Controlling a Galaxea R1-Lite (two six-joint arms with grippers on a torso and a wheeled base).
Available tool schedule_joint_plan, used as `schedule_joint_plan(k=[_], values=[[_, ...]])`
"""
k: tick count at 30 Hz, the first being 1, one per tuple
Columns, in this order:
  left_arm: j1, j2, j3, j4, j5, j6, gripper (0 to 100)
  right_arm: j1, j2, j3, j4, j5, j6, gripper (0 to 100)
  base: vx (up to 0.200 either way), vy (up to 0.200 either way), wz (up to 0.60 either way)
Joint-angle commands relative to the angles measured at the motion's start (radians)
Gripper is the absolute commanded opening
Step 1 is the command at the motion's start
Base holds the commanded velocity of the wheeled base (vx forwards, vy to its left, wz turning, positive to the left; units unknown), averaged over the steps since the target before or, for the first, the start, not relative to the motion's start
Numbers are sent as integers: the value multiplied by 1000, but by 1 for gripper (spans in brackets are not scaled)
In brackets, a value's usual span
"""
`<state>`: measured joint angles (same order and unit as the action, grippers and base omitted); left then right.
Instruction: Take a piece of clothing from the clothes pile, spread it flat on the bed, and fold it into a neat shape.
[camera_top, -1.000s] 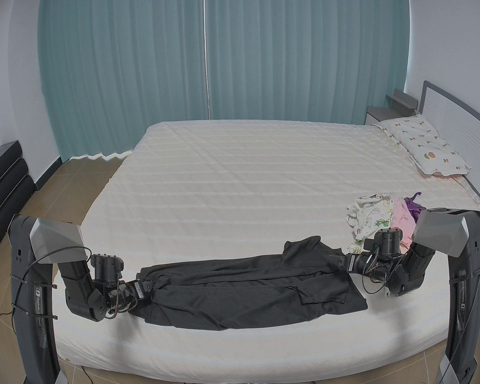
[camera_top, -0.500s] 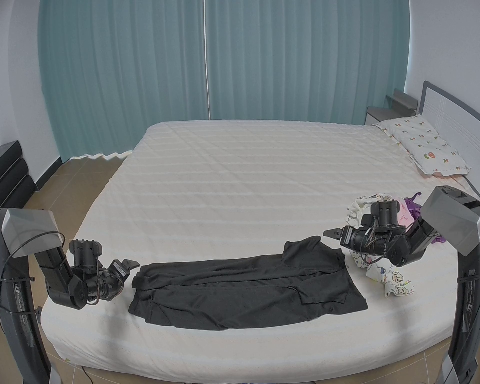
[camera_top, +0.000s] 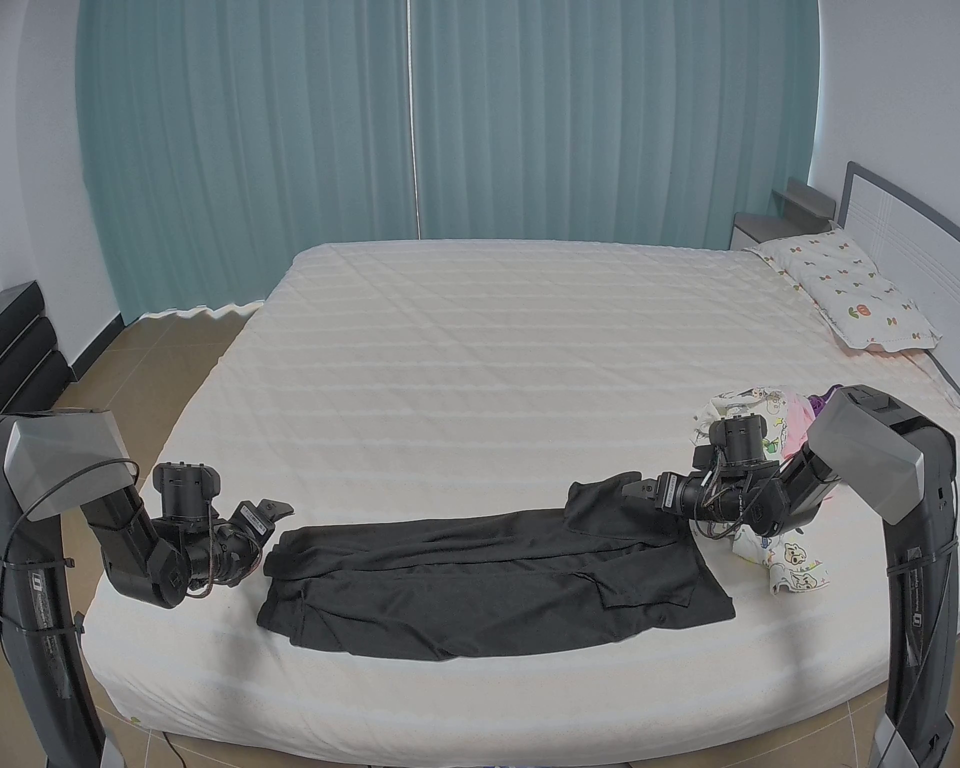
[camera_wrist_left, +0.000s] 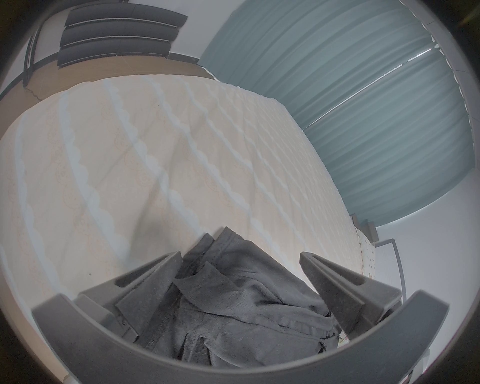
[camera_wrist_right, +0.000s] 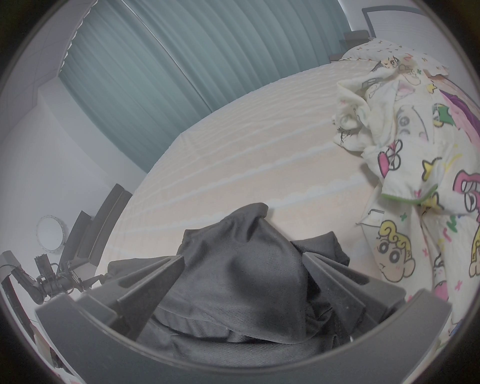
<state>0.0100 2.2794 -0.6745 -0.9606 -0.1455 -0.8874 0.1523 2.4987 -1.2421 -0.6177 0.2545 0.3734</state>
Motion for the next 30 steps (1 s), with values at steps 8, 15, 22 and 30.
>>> schedule_joint_plan(k=[8, 15, 22, 30], values=[[-4, 9, -2, -1, 4, 1, 100, -17, -6, 59, -4, -7, -73, 0, 0, 0, 0], [-4, 9, 1, 0, 6, 4, 100, -48, -98, 145, -4, 6, -76, 0, 0, 0, 0], [-4, 9, 3, 0, 6, 4, 100, -76, -152, 239, -10, 68, -96, 0, 0, 0, 0], [-4, 9, 6, 0, 12, 5, 100, -89, -162, 265, -7, 71, -106, 0, 0, 0, 0]])
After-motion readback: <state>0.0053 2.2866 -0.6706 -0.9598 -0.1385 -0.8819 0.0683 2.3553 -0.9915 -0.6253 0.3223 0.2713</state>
